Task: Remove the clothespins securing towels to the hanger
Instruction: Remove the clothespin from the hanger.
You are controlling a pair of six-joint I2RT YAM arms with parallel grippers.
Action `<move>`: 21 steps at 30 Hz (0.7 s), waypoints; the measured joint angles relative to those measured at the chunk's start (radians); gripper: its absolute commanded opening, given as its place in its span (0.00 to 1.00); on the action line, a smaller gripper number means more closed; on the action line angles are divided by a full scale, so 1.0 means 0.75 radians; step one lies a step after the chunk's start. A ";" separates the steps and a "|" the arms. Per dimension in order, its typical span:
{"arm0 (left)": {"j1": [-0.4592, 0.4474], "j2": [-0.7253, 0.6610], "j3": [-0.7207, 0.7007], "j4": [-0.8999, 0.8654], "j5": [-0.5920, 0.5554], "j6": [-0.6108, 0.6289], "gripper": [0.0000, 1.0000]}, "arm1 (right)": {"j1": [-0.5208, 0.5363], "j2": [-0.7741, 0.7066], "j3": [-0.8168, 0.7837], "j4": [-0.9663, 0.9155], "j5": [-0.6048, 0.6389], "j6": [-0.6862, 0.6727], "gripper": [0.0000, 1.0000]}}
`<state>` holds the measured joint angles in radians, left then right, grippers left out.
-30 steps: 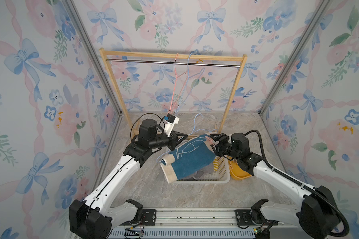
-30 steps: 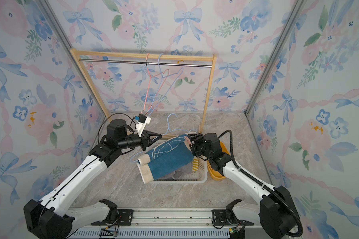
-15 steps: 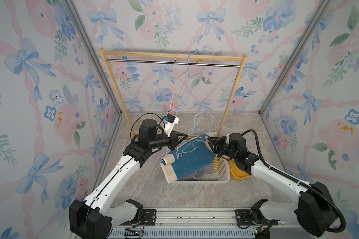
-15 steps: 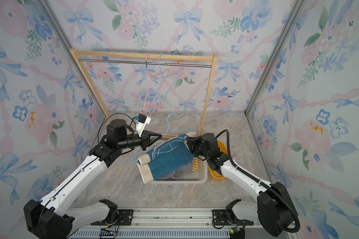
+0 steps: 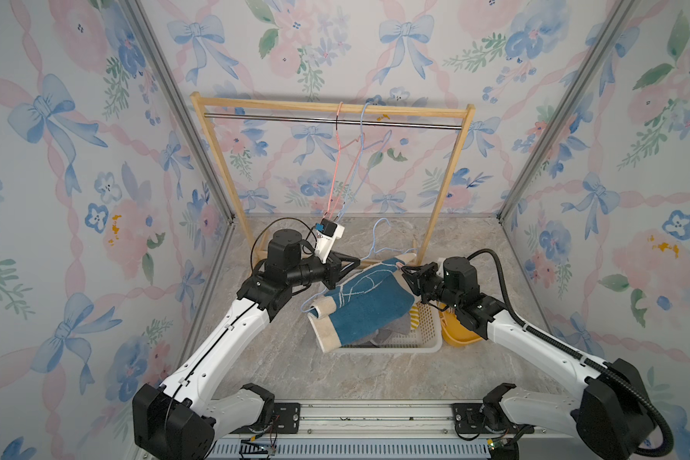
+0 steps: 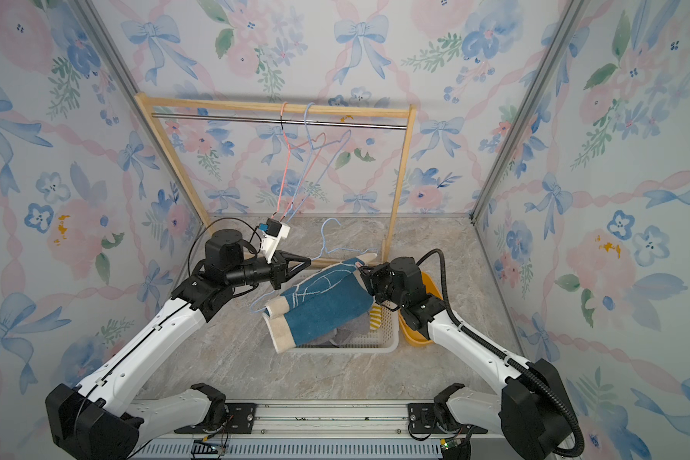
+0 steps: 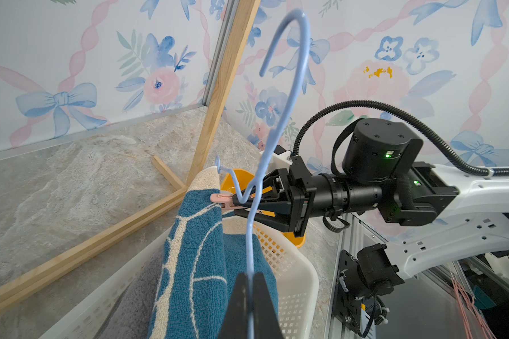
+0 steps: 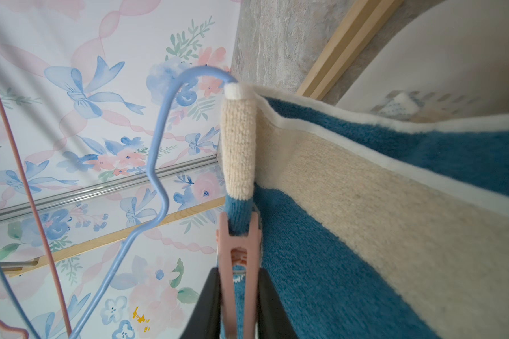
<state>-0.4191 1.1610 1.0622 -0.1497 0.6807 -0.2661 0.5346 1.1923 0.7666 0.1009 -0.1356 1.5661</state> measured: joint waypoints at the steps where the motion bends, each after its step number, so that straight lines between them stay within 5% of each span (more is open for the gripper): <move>1: 0.000 0.000 0.000 0.000 -0.002 0.000 0.00 | -0.009 -0.024 0.000 -0.026 -0.006 -0.012 0.06; 12: 0.000 0.000 0.000 0.000 -0.006 -0.001 0.00 | -0.156 -0.258 0.002 -0.348 -0.120 -0.184 0.06; 21: 0.000 0.000 0.000 0.000 -0.006 0.000 0.00 | -0.470 -0.371 0.120 -0.813 -0.133 -0.548 0.06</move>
<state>-0.4191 1.1610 1.0622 -0.1497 0.6765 -0.2661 0.1822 0.9138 0.8562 -0.5091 -0.2356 1.1553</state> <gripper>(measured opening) 0.050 0.203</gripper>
